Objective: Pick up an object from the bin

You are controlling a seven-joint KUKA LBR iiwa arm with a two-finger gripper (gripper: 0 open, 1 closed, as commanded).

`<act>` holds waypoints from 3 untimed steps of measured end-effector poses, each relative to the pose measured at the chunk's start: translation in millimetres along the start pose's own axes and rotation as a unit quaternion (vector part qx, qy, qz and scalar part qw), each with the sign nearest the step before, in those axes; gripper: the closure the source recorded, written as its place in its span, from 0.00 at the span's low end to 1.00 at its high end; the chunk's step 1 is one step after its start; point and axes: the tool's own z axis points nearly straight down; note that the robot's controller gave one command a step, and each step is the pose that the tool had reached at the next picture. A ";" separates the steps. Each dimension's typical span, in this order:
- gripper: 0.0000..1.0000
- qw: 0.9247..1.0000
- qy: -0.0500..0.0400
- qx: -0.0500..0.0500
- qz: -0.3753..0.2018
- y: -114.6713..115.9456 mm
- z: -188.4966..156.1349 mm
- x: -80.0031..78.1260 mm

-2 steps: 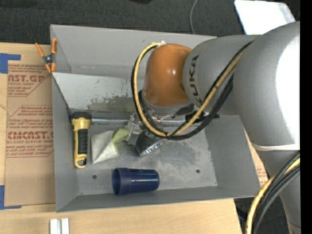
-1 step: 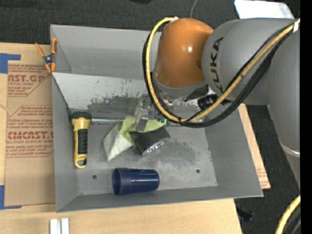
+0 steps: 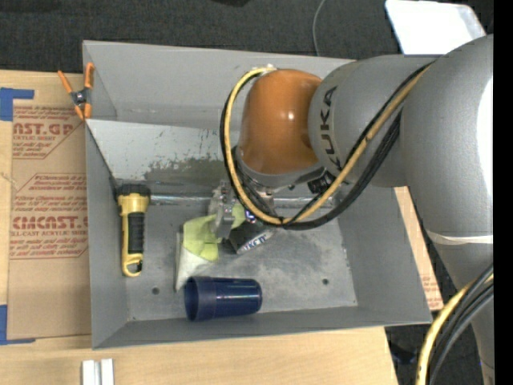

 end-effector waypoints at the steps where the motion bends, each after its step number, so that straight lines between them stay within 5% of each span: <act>1: 1.00 1.000 0.001 -0.001 0.000 -5.9 31.6 -3.9; 2: 1.00 0.991 -0.001 -0.001 -0.132 -4.1 55.5 -7.3; 3: 1.00 0.985 -0.002 -0.002 -0.171 -4.8 67.6 -5.5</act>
Offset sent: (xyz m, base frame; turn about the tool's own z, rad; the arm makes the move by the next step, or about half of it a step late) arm 0.0099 -0.0044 -0.0770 -0.4439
